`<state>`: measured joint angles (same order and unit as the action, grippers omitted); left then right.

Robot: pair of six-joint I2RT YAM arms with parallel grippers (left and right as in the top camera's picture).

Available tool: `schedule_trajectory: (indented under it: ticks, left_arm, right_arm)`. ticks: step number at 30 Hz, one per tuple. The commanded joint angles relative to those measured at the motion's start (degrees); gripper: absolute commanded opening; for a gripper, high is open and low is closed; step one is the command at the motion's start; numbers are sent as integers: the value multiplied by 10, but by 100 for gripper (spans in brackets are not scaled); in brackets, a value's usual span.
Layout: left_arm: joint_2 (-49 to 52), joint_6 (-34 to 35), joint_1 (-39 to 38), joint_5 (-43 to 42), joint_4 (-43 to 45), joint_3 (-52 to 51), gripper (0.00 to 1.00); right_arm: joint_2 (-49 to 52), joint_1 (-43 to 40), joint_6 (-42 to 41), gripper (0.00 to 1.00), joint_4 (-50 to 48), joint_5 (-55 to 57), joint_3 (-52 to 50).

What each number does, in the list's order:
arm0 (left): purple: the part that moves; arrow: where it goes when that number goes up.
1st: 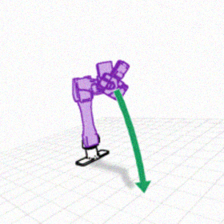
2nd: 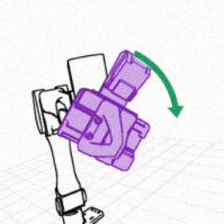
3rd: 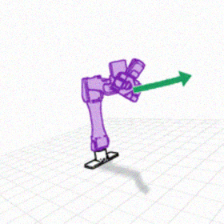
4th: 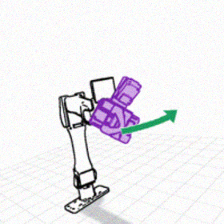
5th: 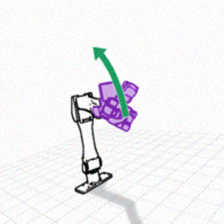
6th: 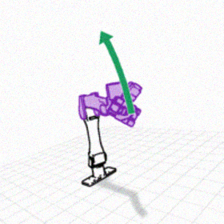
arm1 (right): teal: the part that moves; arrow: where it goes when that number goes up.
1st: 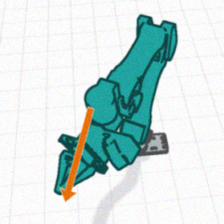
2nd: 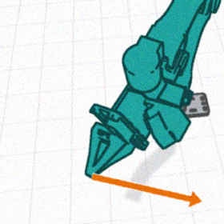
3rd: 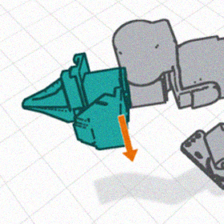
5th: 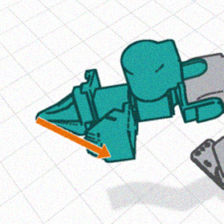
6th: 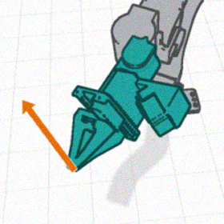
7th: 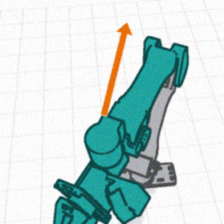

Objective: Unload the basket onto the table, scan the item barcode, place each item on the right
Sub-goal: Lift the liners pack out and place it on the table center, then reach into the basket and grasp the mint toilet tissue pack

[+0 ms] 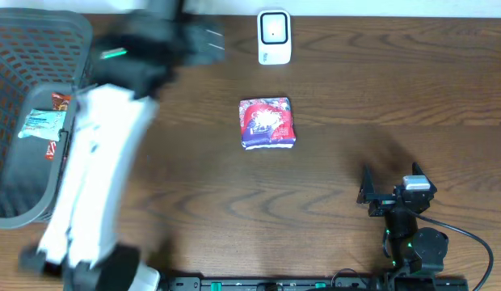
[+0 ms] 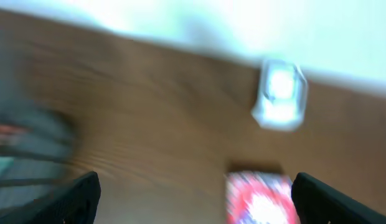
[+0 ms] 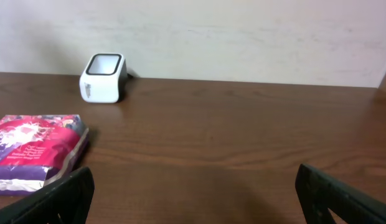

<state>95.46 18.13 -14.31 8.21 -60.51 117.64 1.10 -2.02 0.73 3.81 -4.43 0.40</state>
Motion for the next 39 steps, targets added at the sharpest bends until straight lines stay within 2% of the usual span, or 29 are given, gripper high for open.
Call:
schedule_trajectory:
  ticks: [1,4,9,11,17,26,34,39]
  left_arm:
    - [-43,-7,104,82,-10,7,98]
    - [-51,0,212,99,-22,7,98]
    - [-41,108,360,99,-71,-18,98]
    - [-34,136,403,99,-87,-41,98]
    - [-10,150,471,99,-79,-132,98]
    - [66,156,481,77,-70,-232,98]
    - [139,146,481,48,-143,-245,98]
    - [166,135,481,42,-127,-245,98]
  right_arm:
    - [-1,-2,8,99,2,0,-1]
    - [-1,-2,8,99,2,0,-1]
    - [-1,-2,8,99,2,0,-1]
    - [-1,-2,8,99,2,0,-1]
    - [-1,-2,8,99,2,0,-1]
    - [-1,-2,8,99,2,0,-1]
    - [-1,-2,8,99,2,0,-1]
    - [-1,-2,8,99,2,0,-1]
